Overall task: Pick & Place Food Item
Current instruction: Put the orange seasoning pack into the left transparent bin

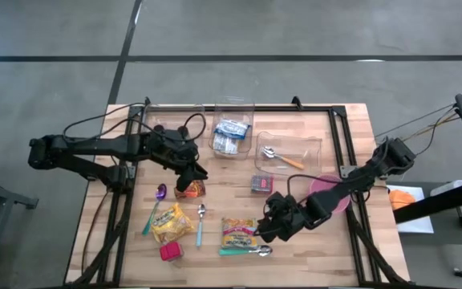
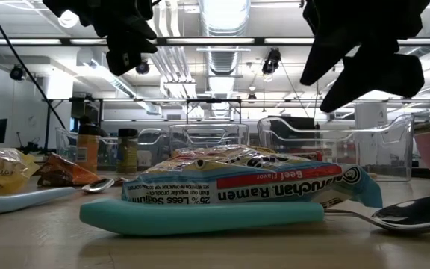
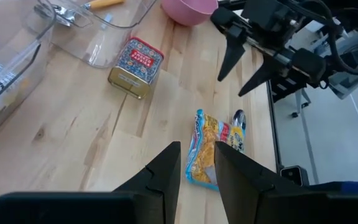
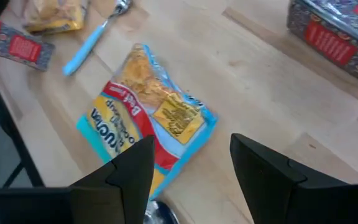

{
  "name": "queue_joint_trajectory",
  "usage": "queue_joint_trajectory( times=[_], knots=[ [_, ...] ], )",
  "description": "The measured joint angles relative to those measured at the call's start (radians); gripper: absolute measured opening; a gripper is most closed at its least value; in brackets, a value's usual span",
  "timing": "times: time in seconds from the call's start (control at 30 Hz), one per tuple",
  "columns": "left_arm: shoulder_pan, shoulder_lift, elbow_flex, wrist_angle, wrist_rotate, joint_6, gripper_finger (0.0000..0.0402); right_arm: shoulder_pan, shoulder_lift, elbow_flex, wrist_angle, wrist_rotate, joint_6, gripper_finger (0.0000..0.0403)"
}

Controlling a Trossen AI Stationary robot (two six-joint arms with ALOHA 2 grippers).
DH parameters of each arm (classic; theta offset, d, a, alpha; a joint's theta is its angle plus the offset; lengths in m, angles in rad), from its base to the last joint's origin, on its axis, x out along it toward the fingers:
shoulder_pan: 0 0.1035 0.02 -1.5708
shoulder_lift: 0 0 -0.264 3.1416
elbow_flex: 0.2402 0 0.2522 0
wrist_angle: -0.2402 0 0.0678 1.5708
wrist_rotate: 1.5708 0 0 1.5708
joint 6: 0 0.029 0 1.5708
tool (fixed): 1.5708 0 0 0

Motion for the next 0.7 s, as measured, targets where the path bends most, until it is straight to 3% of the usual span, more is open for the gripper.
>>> queue_joint_trajectory(
  times=[0.1, 0.3, 0.6, 0.7],
  knots=[
    [0.000, 0.000, 0.000, 0.002, 0.000, -0.002, 0.0105, -0.011, 0.010, 0.000, -0.023, 0.013, 0.063, 0.0206],
    [0.000, 0.000, 0.000, 0.005, -0.001, -0.006, 0.0105, -0.043, -0.007, -0.015, -0.221, 0.166, 0.290, 0.0206],
    [-0.008, 0.019, 0.003, 0.004, -0.023, -0.067, 0.0105, -0.154, -0.023, -0.043, -0.108, 0.148, 0.124, 0.0206],
    [-0.012, 0.020, 0.001, -0.022, -0.029, -0.070, 0.0105, -0.158, -0.025, -0.043, 0.025, 0.129, -0.093, 0.0206]
  ],
)
